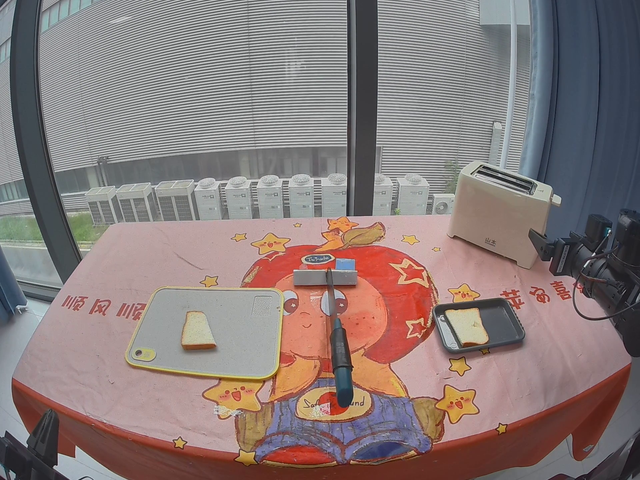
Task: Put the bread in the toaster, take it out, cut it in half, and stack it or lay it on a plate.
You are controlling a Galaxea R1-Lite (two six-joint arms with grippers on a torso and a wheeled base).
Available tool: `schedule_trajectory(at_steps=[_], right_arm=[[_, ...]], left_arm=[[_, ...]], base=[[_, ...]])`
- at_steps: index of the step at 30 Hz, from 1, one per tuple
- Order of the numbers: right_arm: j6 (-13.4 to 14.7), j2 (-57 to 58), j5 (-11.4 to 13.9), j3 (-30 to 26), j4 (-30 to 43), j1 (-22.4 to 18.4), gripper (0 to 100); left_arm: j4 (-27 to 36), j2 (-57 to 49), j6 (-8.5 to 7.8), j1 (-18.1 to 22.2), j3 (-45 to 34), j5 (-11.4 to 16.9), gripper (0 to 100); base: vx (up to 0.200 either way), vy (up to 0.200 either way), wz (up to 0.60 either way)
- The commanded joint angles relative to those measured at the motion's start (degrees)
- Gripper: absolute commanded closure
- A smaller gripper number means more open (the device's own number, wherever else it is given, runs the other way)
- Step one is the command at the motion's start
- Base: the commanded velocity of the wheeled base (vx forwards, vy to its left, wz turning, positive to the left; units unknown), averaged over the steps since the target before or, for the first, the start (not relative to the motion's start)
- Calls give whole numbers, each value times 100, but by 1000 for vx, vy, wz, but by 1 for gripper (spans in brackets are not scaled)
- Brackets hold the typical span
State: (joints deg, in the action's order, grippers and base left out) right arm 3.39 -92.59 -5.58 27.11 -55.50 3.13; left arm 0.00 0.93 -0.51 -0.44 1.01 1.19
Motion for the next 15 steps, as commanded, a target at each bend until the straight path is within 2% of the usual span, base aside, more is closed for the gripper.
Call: schedule_trajectory(at_steps=[1, 15], right_arm=[[13, 101, 5, 13, -39, -14, 0], [48, 408, 13, -101, -66, 223, 0]], left_arm=[[0, -93, -2, 0, -101, 4, 100], [0, -93, -2, 0, -101, -5, 100]], base=[[0, 0, 0], [0, 0, 0]])
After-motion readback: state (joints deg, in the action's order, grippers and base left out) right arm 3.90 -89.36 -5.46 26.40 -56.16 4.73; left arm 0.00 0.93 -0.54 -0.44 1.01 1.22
